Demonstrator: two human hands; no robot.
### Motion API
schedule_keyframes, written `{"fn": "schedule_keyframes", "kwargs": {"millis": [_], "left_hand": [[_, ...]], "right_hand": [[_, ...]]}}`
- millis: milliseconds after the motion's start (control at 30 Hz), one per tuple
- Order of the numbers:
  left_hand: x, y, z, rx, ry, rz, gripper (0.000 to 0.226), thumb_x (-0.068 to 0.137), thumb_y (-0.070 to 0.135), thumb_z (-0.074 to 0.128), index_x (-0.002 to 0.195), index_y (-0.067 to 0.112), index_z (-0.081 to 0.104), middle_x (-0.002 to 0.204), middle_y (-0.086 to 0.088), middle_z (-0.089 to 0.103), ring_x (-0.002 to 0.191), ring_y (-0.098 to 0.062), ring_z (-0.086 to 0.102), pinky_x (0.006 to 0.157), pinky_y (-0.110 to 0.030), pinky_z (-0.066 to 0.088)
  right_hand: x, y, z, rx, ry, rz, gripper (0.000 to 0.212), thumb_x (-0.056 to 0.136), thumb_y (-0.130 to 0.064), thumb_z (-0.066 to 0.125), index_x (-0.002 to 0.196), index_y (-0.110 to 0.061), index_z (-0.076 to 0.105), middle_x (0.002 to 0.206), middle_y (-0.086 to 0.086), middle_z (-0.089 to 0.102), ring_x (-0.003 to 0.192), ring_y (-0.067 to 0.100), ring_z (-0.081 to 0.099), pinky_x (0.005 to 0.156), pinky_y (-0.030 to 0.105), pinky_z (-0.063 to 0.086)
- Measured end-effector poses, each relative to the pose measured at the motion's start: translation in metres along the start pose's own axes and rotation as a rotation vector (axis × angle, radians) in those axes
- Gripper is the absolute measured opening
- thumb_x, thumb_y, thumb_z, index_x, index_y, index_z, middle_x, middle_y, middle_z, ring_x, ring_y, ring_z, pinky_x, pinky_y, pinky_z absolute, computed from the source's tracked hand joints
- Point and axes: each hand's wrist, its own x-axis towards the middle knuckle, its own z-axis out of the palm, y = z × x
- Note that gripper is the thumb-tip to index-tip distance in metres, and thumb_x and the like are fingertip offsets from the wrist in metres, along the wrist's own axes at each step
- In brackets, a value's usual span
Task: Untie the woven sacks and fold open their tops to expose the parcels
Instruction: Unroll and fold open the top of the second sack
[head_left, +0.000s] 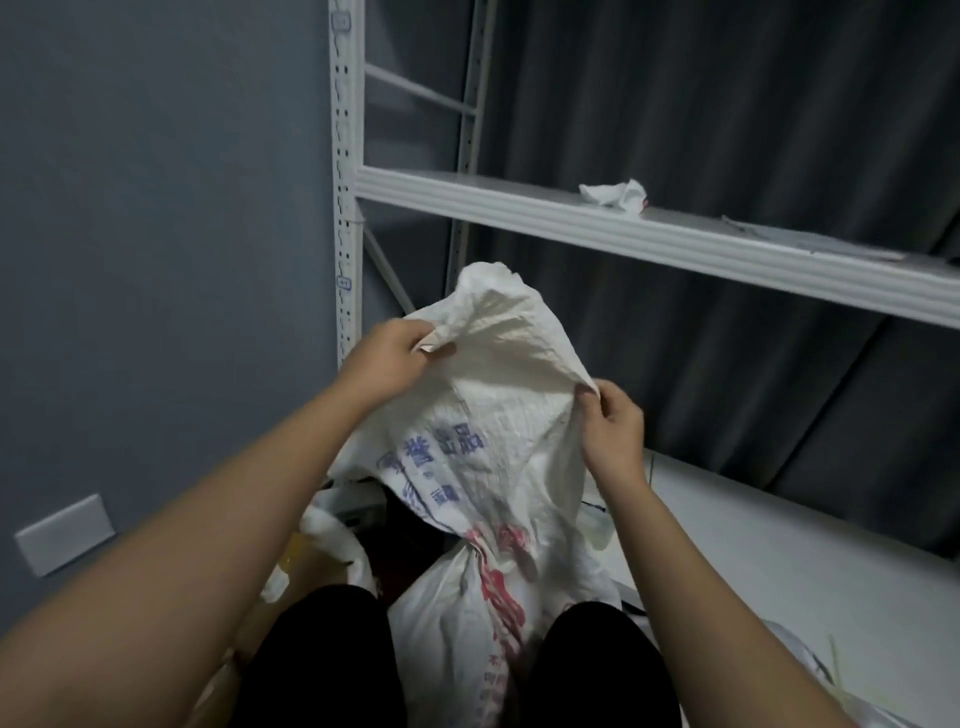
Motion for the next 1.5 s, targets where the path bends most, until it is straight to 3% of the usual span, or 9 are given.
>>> {"fn": "schedule_keyframes", "kwargs": {"millis": [167, 367, 667, 767, 867, 1033, 1233, 1400, 1500], "left_hand": [[-0.001, 0.057, 0.004, 0.254, 0.045, 0.148, 0.017, 0.089, 0.038, 0.061, 0.083, 0.023, 0.066, 0.08, 0.002, 0.063, 0.083, -0.023, 0.06, 0.061, -0.032, 0.039], [-0.007, 0.091, 0.0, 0.284, 0.045, 0.213, 0.011, 0.088, 0.032, 0.058, 0.095, 0.027, 0.065, 0.097, 0.003, 0.068, 0.096, -0.024, 0.061, 0.066, -0.032, 0.042], [-0.021, 0.052, -0.031, 0.315, 0.055, 0.031, 0.015, 0.094, 0.032, 0.054, 0.094, 0.02, 0.063, 0.09, 0.002, 0.059, 0.083, -0.024, 0.057, 0.068, -0.035, 0.045], [-0.013, 0.077, -0.038, 0.426, 0.07, 0.115, 0.013, 0.095, 0.025, 0.049, 0.086, 0.02, 0.057, 0.083, -0.003, 0.061, 0.085, -0.031, 0.06, 0.065, -0.036, 0.046], [-0.01, 0.11, -0.041, 0.52, 0.089, 0.208, 0.013, 0.094, 0.026, 0.047, 0.096, 0.02, 0.059, 0.094, -0.005, 0.065, 0.092, -0.032, 0.06, 0.065, -0.034, 0.039], [-0.013, 0.114, -0.037, 0.545, 0.086, 0.17, 0.028, 0.089, 0.037, 0.058, 0.111, 0.021, 0.051, 0.107, 0.001, 0.062, 0.098, -0.025, 0.059, 0.066, -0.032, 0.038], [-0.018, 0.096, -0.066, 0.817, -0.043, 0.044, 0.033, 0.091, 0.044, 0.056, 0.112, 0.018, 0.056, 0.111, -0.008, 0.064, 0.101, -0.029, 0.06, 0.07, -0.031, 0.039], [0.032, 0.141, -0.129, 0.845, 0.307, 0.169, 0.03, 0.096, 0.041, 0.049, 0.107, 0.016, 0.061, 0.104, -0.016, 0.064, 0.095, -0.034, 0.061, 0.066, -0.031, 0.034], [0.046, 0.153, -0.141, 1.019, 0.271, 0.262, 0.03, 0.098, 0.04, 0.043, 0.109, 0.015, 0.054, 0.103, -0.014, 0.065, 0.093, -0.033, 0.063, 0.065, -0.034, 0.039]], "right_hand": [[-0.011, -0.052, -0.01, -0.471, -0.073, -0.553, 0.077, 0.081, -0.014, 0.057, 0.149, -0.032, 0.024, 0.157, -0.001, 0.014, 0.143, 0.021, 0.011, 0.115, 0.036, 0.013], [0.03, -0.082, -0.024, -0.961, 0.087, -1.016, 0.021, 0.088, -0.028, 0.055, 0.104, -0.023, 0.067, 0.095, 0.002, 0.065, 0.104, 0.031, 0.052, 0.104, 0.047, 0.025], [0.055, -0.144, -0.068, -0.947, 0.228, -0.521, 0.03, 0.087, -0.012, 0.051, 0.114, -0.014, 0.064, 0.118, 0.009, 0.063, 0.116, 0.033, 0.045, 0.104, 0.043, 0.028], [0.04, -0.154, -0.061, -1.186, -0.14, -0.716, 0.066, 0.083, -0.016, 0.055, 0.145, -0.026, 0.035, 0.151, 0.004, 0.032, 0.144, 0.027, 0.012, 0.117, 0.051, -0.004], [0.019, -0.156, -0.043, -1.016, -0.528, -0.767, 0.058, 0.091, -0.036, 0.055, 0.145, -0.03, 0.034, 0.145, -0.001, 0.042, 0.139, 0.021, 0.027, 0.116, 0.042, 0.013], [0.043, -0.158, -0.061, -0.93, -0.073, -0.804, 0.017, 0.098, -0.025, 0.047, 0.103, -0.015, 0.06, 0.104, 0.008, 0.064, 0.1, 0.032, 0.056, 0.063, 0.035, 0.031], [0.071, -0.153, -0.09, -0.826, 0.094, -0.552, 0.026, 0.101, -0.026, 0.04, 0.098, -0.007, 0.057, 0.104, 0.016, 0.062, 0.098, 0.038, 0.055, 0.072, 0.041, 0.039], [0.099, -0.199, -0.112, -0.737, 0.425, -0.591, 0.025, 0.101, -0.023, 0.04, 0.097, -0.006, 0.057, 0.102, 0.016, 0.06, 0.095, 0.036, 0.054, 0.071, 0.036, 0.031], [0.108, -0.192, -0.118, -0.683, 0.195, -0.574, 0.02, 0.099, -0.024, 0.044, 0.092, -0.011, 0.057, 0.098, 0.016, 0.06, 0.093, 0.034, 0.055, 0.07, 0.033, 0.033]]}}
